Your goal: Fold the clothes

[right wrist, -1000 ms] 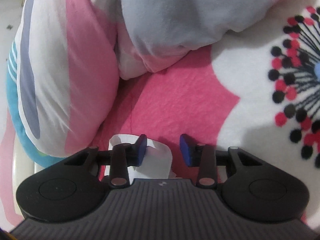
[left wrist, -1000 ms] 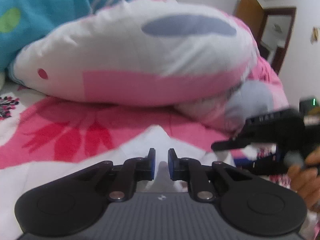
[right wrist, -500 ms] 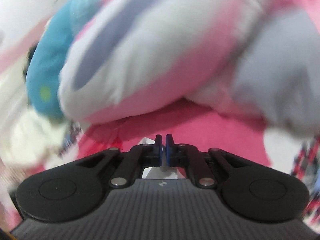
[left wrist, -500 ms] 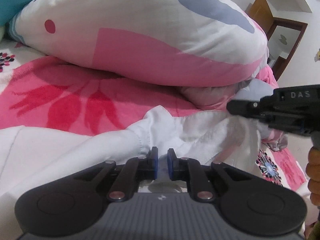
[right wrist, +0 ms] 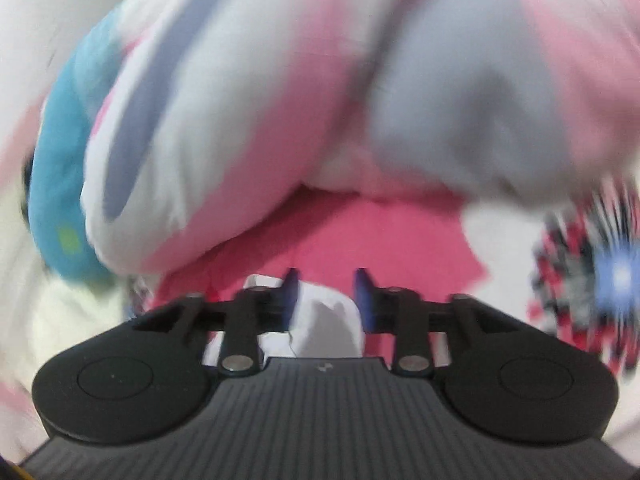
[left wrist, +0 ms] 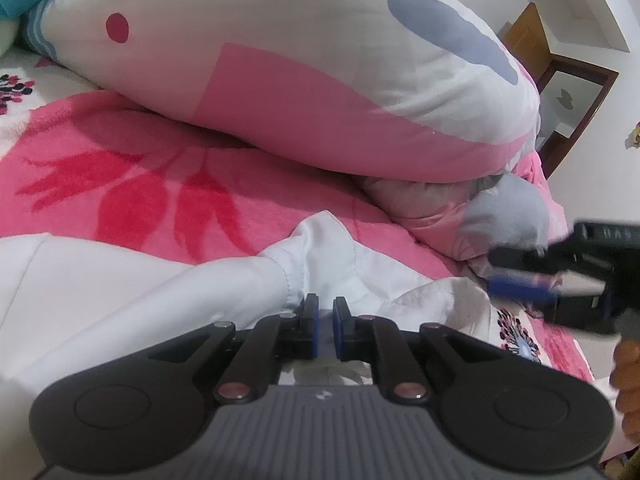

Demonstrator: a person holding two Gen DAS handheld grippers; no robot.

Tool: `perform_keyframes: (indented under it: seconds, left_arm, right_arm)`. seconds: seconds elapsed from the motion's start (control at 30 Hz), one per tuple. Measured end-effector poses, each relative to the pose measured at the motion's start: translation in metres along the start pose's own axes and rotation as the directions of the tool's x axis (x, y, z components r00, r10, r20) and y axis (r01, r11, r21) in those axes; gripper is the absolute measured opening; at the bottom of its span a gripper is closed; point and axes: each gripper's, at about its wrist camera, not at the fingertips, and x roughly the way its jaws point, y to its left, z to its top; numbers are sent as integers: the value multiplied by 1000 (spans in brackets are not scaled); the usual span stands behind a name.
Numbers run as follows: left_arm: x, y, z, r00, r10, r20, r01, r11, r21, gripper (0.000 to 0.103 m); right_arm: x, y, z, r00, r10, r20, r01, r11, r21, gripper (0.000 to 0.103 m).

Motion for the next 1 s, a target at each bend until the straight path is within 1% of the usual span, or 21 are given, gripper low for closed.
perform_keyframes:
  seconds: [0.07,0.17,0.3,0.37,0.4,0.43,0.5,0.57,0.6,0.63,0.67,0.7,0.73,0.77,0.8,0.83,0.9,0.97,1.0]
  left_arm:
    - [0,0,0,1000,-2,0,2,1000,-3,10]
    - [0,1,0,1000,-4,1,4,1000,-6,10]
    - [0,2,0,1000,-8,1,8,1000,-11,10]
    - [0,2,0,1000,-11,1,11,1000,-14,10]
    - [0,2,0,1000,-11,1,11,1000,-15,10]
    - [0,2,-1,1000,-12,1,12,1000,-15,10]
    - [1,3,-1,1000,-13,1,13,1000,-17,10]
    - [1,3,-1,1000,-15,2,15,1000,-19,10]
    - [1,3,-1,1000,-16,2,16,1000,-20,10]
    - [0,3,-1,1000,-16,2,16,1000,-22,10]
    - [0,3,-1,1000,-17,2,17,1000,-23,10]
    - [0,3,-1,1000,-17,2,17,1000,-23,10]
    - [0,3,-1,1000,-17,2,17,1000,-24,10]
    - [0,3,-1,1000,-17,2,17,1000,-24,10]
    - [-1,3,-1,1000,-17,2,17,1000,-25,10]
    - [-1,3,-1,1000,-17,2,17,1000,-25,10]
    - [-1,3,-1,1000,-17,2,17,1000,-25,10]
    - [-1,3,-1,1000,-18,3,18,999,-27,10]
    - [-1,3,-1,1000,-19,3,19,999,-28,10]
  right_arm:
    - [3,-19,-3,999,15,-38,-11,995,101,42]
    - [10,-31,-6,993,88,-75,-74,983,168,42]
    - [17,-26,-7,984,152,-93,-136,977,163,41]
    - [20,-21,-7,981,166,-97,-150,977,148,37]
    - [21,-19,-8,981,170,-98,-155,978,140,30]
    - [21,-16,-8,981,167,-97,-155,980,124,20]
    - [21,-8,-8,986,144,-84,-138,988,72,11]
    - [21,6,-8,993,93,-68,-95,995,-19,6]
    - [21,16,-8,997,53,-61,-58,994,-89,5]
    - [20,28,-11,999,-3,-54,-7,983,-182,4]
    - [21,41,-16,997,-68,-43,53,956,-288,4]
    - [26,56,-22,990,-142,-22,121,907,-402,4]
    - [30,70,-29,978,-211,6,184,839,-511,4]
    - [31,80,-37,959,-282,42,246,745,-620,4]
    - [31,88,-47,932,-352,90,305,623,-720,4]
    - [31,94,-57,904,-405,139,346,500,-794,4]
    - [35,104,-78,851,-472,232,391,273,-879,4]
    - [48,106,-94,793,-511,331,426,77,-901,4]
    - [57,106,-101,767,-521,374,434,-9,-901,4]
